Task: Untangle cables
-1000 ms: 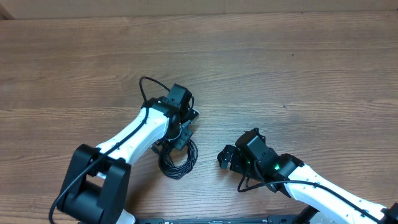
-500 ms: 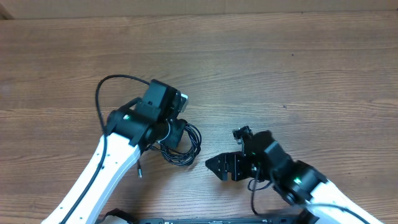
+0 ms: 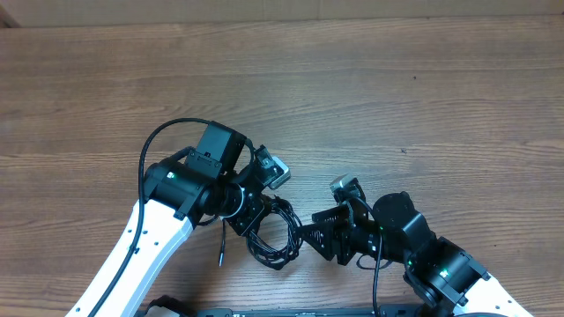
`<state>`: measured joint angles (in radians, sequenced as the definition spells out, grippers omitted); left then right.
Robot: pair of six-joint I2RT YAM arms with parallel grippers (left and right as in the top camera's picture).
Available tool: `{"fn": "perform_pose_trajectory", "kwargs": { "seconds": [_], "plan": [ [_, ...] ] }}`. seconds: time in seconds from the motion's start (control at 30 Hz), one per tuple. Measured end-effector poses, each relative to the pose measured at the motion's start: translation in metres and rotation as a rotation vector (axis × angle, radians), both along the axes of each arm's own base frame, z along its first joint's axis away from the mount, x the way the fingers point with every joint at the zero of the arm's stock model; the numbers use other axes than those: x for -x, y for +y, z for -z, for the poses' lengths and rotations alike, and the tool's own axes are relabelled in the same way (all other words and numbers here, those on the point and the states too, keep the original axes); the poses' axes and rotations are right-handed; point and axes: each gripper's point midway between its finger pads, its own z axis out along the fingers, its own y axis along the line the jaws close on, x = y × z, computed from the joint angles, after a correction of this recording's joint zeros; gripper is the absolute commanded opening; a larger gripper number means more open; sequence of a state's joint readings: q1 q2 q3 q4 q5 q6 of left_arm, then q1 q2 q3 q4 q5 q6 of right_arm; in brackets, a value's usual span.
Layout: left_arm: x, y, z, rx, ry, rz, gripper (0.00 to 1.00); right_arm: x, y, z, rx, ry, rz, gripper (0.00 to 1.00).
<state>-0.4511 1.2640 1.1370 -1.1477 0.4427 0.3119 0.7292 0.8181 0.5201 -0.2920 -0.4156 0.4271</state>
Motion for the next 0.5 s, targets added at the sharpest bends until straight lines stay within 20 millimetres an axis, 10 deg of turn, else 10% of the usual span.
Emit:
{"fn": "perform_pose_trajectory", "kwargs": {
  "seconds": [0.37, 0.5],
  "plan": [
    [0.002, -0.016, -0.01, 0.1, -0.003, 0.054, 0.04, -0.005, 0.011, -0.009, -0.065, 0.02, -0.005, 0.04],
    [-0.005, -0.019, -0.013, 0.115, -0.017, 0.019, 0.04, -0.004, 0.014, 0.0, -0.056, 0.063, -0.016, 0.04]
  ]
}}
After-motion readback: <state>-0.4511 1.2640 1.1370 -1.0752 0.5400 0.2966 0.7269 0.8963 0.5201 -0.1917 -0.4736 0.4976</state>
